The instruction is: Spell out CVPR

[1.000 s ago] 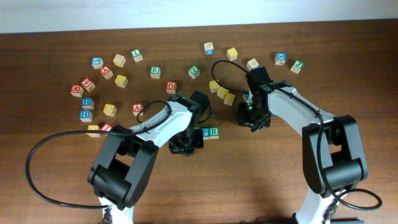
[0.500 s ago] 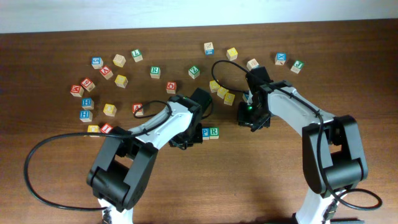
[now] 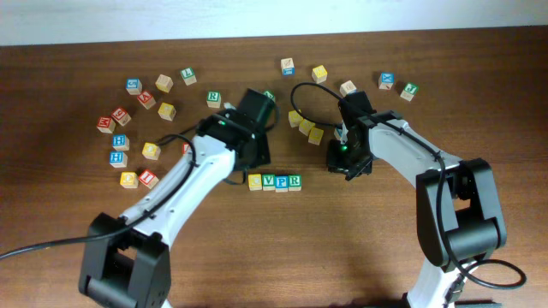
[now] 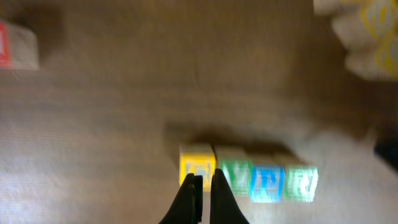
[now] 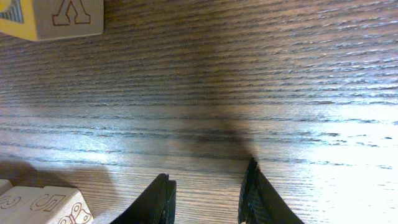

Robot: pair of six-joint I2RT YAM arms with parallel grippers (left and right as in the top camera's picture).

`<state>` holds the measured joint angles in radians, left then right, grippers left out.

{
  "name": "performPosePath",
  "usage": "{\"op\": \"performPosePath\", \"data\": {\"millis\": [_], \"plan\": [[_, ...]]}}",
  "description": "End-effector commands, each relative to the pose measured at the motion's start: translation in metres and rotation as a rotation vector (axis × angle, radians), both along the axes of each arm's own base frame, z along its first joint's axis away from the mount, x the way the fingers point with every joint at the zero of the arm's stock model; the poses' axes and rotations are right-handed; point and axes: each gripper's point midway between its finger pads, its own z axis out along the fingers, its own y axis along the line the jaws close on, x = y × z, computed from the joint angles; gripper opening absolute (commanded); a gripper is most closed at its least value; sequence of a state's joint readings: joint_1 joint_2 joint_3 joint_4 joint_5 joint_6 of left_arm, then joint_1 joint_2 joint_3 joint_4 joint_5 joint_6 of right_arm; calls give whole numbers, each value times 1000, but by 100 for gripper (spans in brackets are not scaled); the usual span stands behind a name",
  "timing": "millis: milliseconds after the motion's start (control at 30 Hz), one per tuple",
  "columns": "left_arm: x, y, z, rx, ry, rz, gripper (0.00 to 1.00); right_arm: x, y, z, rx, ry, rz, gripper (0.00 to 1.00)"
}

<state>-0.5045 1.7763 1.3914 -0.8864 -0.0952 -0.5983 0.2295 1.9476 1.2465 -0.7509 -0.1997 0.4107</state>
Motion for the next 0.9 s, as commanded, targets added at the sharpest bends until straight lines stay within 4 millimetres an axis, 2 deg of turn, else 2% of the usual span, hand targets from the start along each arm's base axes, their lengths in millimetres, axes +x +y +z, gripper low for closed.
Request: {"op": "performPosePath", "data": {"millis": [0, 133, 200, 600, 867], "plan": [[24, 19, -23, 32, -8, 61, 0, -4, -8, -13, -34, 23, 3, 28], [17, 16, -61, 51, 93, 52, 0, -4, -8, -13, -34, 22, 3, 28], [16, 11, -70, 31, 116, 45, 0, -4, -8, -13, -34, 23, 3, 28], [1, -10, -76, -15, 169, -16, 0, -4, -7, -13, -27, 24, 5, 28], [-4, -10, -76, -8, 184, -20, 0, -4, -7, -13, -27, 24, 5, 28]]}}
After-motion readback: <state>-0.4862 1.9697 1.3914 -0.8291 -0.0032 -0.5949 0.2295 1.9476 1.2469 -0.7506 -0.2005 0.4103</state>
